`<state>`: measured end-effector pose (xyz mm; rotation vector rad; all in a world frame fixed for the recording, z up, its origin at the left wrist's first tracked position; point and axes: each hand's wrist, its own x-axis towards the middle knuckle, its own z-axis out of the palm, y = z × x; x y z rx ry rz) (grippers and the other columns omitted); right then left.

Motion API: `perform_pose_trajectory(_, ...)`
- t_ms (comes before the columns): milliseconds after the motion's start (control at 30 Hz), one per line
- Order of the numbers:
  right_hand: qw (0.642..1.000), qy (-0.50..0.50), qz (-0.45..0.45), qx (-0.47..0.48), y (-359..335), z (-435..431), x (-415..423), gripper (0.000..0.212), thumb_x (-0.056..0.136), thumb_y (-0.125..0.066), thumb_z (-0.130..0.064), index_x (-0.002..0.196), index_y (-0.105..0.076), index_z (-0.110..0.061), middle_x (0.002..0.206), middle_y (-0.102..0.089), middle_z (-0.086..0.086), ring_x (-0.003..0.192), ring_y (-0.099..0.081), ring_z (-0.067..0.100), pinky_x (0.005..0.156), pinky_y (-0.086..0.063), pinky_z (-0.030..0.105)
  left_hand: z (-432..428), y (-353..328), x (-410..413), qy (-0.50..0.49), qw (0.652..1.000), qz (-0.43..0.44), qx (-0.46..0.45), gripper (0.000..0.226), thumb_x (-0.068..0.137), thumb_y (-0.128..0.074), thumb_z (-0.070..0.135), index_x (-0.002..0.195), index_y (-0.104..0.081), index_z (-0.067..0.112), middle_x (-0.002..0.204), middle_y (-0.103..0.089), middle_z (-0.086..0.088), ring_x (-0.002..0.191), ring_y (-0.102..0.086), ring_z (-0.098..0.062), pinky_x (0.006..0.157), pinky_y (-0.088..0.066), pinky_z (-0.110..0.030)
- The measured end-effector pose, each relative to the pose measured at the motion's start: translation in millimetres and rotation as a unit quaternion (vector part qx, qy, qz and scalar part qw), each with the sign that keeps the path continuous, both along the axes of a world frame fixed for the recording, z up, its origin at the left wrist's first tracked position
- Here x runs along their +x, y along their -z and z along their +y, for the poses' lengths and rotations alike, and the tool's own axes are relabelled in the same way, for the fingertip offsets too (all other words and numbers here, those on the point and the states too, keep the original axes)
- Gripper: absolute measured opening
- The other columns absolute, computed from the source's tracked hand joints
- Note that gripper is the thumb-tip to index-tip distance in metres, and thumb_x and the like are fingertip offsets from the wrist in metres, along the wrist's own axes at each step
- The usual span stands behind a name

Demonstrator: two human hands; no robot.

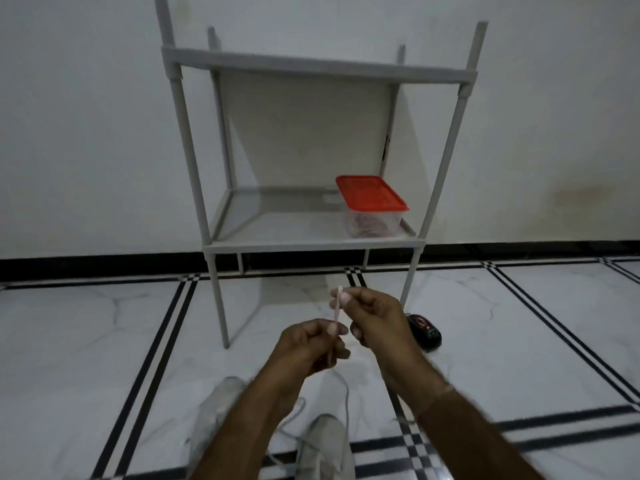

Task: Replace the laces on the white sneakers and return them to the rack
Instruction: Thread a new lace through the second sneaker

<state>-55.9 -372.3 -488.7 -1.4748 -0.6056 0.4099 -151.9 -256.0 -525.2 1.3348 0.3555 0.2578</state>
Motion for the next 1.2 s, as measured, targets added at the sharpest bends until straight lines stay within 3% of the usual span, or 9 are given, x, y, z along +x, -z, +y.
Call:
perform_pose_trajectory(167, 0.997, -0.016, 0.004, -0.082, 82, -13, -15, 0.017, 0.102, -0.06, -0.032, 0.105, -0.073, -0.021, 0.1, -0.075, 0.0, 0.067, -0.056, 0.0, 0.056, -0.043, 0.016, 2, 13, 17, -0.125, 0.988, -0.041, -0.085, 0.018, 0.095, -0.063, 0.03, 0.095, -0.074, 0.016, 0.082, -0.073, 0.001, 0.084, -0.07, -0.013, 0.082, -0.055, -0.028)
perform_pose_trajectory(367, 0.994, -0.028, -0.003, -0.11, 138, -17, -20, 0.012, 0.098, -0.065, -0.012, 0.096, -0.075, -0.005, 0.088, -0.076, 0.008, 0.076, -0.07, 0.011, 0.064, -0.052, 0.022, 1, 69, 17, -0.135, 0.989, 0.045, -0.046, 0.028, 0.101, -0.056, 0.039, 0.115, -0.072, 0.021, 0.11, -0.077, 0.004, 0.111, -0.07, -0.015, 0.092, -0.05, -0.031)
perform_pose_trajectory(467, 0.984, 0.028, -0.031, -0.175, 167, -21, -16, 0.006, 0.094, -0.072, -0.02, 0.099, -0.072, -0.016, 0.092, -0.073, -0.002, 0.078, -0.069, 0.012, 0.067, -0.057, 0.03, -3, 112, 6, -0.149, 0.973, 0.102, -0.141, 0.015, 0.099, -0.062, 0.025, 0.108, -0.072, 0.018, 0.093, -0.077, 0.002, 0.097, -0.072, -0.017, 0.093, -0.053, -0.038)
perform_pose_trajectory(533, 0.964, -0.001, -0.04, -0.264, 197, -26, -21, 0.018, 0.088, -0.077, -0.027, 0.102, -0.07, -0.02, 0.096, -0.071, -0.005, 0.082, -0.069, 0.016, 0.076, -0.058, 0.034, -3, 129, 4, -0.161, 0.961, 0.109, -0.196, 0.009, 0.099, -0.062, 0.014, 0.102, -0.071, 0.012, 0.082, -0.072, -0.003, 0.084, -0.07, -0.017, 0.087, -0.056, -0.036)
perform_pose_trajectory(667, 0.92, -0.06, -0.096, -0.374, 239, -34, -43, 0.024, 0.084, -0.081, -0.032, 0.096, -0.06, -0.027, 0.095, -0.058, -0.008, 0.082, -0.053, 0.003, 0.071, -0.04, 0.01, -7, 153, -1, -0.187, 0.961, 0.169, -0.116, 0.008, 0.097, -0.065, 0.01, 0.102, -0.072, 0.01, 0.083, -0.072, -0.003, 0.079, -0.068, -0.017, 0.073, -0.056, -0.03)
perform_pose_trajectory(800, 0.926, -0.026, -0.126, -0.356, 247, -30, -43, 0.02, 0.086, -0.079, -0.022, 0.079, -0.062, -0.03, 0.075, -0.055, -0.018, 0.072, -0.055, 0.0, 0.07, -0.044, 0.019, -21, 186, -29, -0.204, 0.954, 0.22, 0.023, 0.003, 0.094, -0.069, 0.016, 0.096, -0.071, 0.015, 0.086, -0.073, -0.002, 0.08, -0.068, -0.017, 0.072, -0.056, -0.034)
perform_pose_trajectory(900, 0.954, -0.018, -0.045, -0.296, 250, -33, -35, 0.025, 0.086, -0.078, -0.022, 0.066, -0.064, -0.016, 0.063, -0.063, -0.006, 0.064, -0.06, 0.006, 0.067, -0.051, 0.032, -32, 203, -50, -0.218, 0.941, 0.224, 0.132, 0.014, 0.09, -0.074, 0.023, 0.08, -0.067, 0.017, 0.076, -0.071, -0.001, 0.073, -0.066, -0.013, 0.07, -0.053, -0.033)
perform_pose_trajectory(1067, 0.972, 0.016, 0.066, -0.225, 253, -41, -35, 0.018, 0.087, -0.076, -0.016, 0.072, -0.069, -0.01, 0.063, -0.064, -0.004, 0.064, -0.06, 0.011, 0.067, -0.052, 0.037, -49, 205, -60, -0.165, 0.923, 0.272, 0.217, 0.027, 0.08, -0.081, 0.043, 0.076, -0.063, 0.024, 0.07, -0.067, 0.005, 0.066, -0.063, -0.009, 0.06, -0.048, -0.027)
perform_pose_trajectory(1200, 0.971, 0.025, 0.074, -0.226, 250, -41, -38, 0.011, 0.09, -0.074, -0.014, 0.079, -0.073, -0.013, 0.071, -0.071, -0.001, 0.071, -0.066, 0.012, 0.074, -0.057, 0.039, -49, 197, -44, -0.157, 0.868, 0.356, 0.308, 0.041, 0.075, -0.07, 0.07, 0.082, -0.06, 0.031, 0.08, -0.065, 0.014, 0.076, -0.063, -0.007, 0.062, -0.045, -0.028)
